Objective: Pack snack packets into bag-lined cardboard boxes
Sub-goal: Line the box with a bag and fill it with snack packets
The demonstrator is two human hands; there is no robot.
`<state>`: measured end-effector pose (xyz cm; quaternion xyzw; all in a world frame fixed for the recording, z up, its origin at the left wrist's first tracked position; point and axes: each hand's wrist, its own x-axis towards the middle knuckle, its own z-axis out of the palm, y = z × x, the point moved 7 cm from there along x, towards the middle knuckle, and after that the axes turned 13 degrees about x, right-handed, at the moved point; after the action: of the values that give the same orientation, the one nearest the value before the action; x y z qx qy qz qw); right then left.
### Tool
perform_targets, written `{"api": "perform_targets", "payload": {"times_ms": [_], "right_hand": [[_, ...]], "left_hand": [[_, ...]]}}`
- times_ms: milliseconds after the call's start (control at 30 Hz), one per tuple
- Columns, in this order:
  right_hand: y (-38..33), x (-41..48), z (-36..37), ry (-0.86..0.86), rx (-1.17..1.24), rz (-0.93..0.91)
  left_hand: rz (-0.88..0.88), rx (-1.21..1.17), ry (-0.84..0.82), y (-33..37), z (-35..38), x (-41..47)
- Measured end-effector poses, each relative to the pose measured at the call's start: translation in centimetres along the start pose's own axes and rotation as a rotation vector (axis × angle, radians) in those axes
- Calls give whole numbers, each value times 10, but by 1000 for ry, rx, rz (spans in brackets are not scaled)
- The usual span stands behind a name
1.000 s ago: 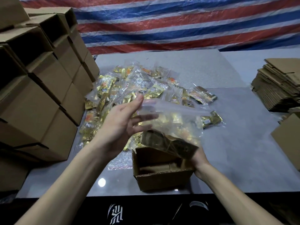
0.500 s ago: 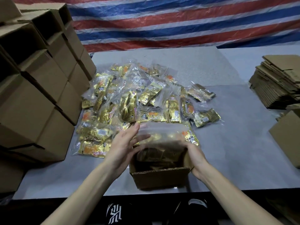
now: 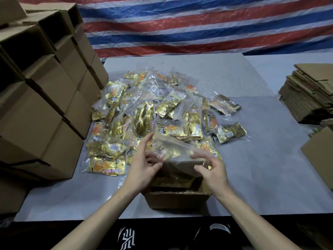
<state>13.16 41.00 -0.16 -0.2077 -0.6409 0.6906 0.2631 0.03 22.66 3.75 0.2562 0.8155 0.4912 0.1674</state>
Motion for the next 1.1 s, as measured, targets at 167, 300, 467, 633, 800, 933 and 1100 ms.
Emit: {"api": "perform_targets", "payload": {"times_ms": [167,300,467,633,800,933,1100], "right_hand": [[-23,-2,-11,46,-132,-295],[-36,-10,-5,-89,-224,-504],[-33,-16,9,-291,-428,-543],[-29,-14,27,-581,-918,-559],[-10,-6,23,-633,-1100,-320],[0,-8,23,-655,-1141,-183],[-5,-3,24,-559,-1117,-120]], "left_hand": [[129,171,26,2,-14,6],[438,511,-172,8,-9,1],[716,965,-326,10,7,-12],[674,1331,-499,-1,20,-9],[491,1347,-680,-5,24,-19],[460,1370,-574,3,31,-30],[391,1327,-497,11,51,-44]]}}
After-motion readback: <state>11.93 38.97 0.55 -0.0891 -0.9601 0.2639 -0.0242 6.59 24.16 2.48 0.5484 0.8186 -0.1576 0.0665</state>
